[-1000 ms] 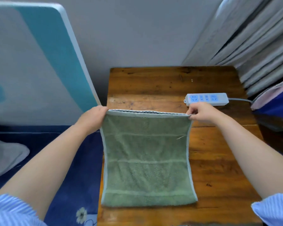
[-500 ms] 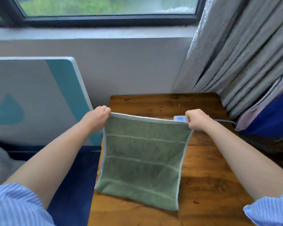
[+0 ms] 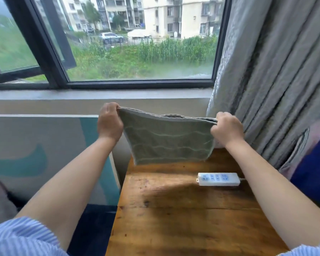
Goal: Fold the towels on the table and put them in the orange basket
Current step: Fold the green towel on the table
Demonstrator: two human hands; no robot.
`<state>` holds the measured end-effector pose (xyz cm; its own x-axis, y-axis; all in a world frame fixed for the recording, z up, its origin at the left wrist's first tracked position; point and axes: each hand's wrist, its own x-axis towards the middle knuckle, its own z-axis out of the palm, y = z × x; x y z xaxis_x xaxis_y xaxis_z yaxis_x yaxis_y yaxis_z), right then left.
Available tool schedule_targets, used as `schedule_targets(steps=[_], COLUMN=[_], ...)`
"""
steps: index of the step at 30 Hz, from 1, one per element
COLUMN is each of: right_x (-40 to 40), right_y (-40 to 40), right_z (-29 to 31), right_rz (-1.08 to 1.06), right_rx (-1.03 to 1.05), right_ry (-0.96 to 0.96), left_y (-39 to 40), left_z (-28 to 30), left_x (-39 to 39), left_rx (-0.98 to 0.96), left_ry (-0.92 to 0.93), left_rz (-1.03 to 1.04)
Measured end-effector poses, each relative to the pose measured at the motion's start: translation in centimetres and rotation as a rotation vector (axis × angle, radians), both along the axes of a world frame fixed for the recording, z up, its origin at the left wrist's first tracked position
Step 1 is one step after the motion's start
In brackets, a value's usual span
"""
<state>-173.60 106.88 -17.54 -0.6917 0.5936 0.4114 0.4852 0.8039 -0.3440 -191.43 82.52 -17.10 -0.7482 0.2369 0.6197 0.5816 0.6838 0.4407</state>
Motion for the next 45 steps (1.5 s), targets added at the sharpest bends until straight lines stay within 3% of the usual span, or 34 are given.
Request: schedule_targets(steps=[2, 5, 7, 10, 12, 16, 20, 21, 24, 25, 27, 40, 45], right_x=[0.5, 1.6, 2.2, 2.3, 2.3, 1.7, 1.6, 1.5, 1.8, 1.9, 1.9, -5.3, -8.3], right_y=[0.8, 1.3, 0.8, 0.3, 0.2, 0.3, -0.9, -1.3, -2.2, -2.2, -2.1, -1.0, 0.3], right_z=[0.3, 0.4, 0.3, 1.0, 1.4, 1.7, 0.1, -0.7, -3.4, -3.9, -4.1, -3.6, -2.2], right_rz=[0.096, 0.209, 0.277, 0.307, 0.288, 0.099, -0.134, -0.151, -0.099, -0.11, -0.14, -0.174, -0.065], right_rx=[-0.037, -0.107, -0.242, -0.494, -0.552, -0.392, -0.196, -0.178, -0.224, -0.229, -0.203, -0.346, -0.369], right_ry=[-0.15, -0.427, -0.481, -0.349, -0.287, -0.28, 0.139, 0.122, -0.279, -0.335, -0.312, -0.049, 0.173], left_y=[0.2, -1.2, -2.1, -1.7, -1.1, -0.3, -0.2, -0.3, -1.1, -1.6, -2.0, 0.9, 1.9], left_z=[0.3, -1.0, -1.4, -0.3, 0.5, 0.8, 0.4, 0.1, -2.2, -2.9, -3.8, -3.8, -2.2], left_x=[-0.2, -0.4, -0.4, 0.0, 0.3, 0.9, 1.5, 1.6, 2.0, 2.1, 1.8, -2.7, -5.5], left_rx=[-0.057, -0.442, -0.547, -0.439, -0.394, -0.416, -0.101, -0.118, -0.594, -0.709, -0.758, -0.273, -0.006], left_ry=[-0.055, -0.253, -0.307, -0.244, -0.218, -0.201, -0.107, -0.122, -0.227, -0.246, -0.26, -0.513, -0.453], left_rz=[-0.013, -0.091, -0.103, -0.109, -0.11, -0.002, 0.007, -0.002, -0.007, -0.003, -0.008, 0.07, 0.033])
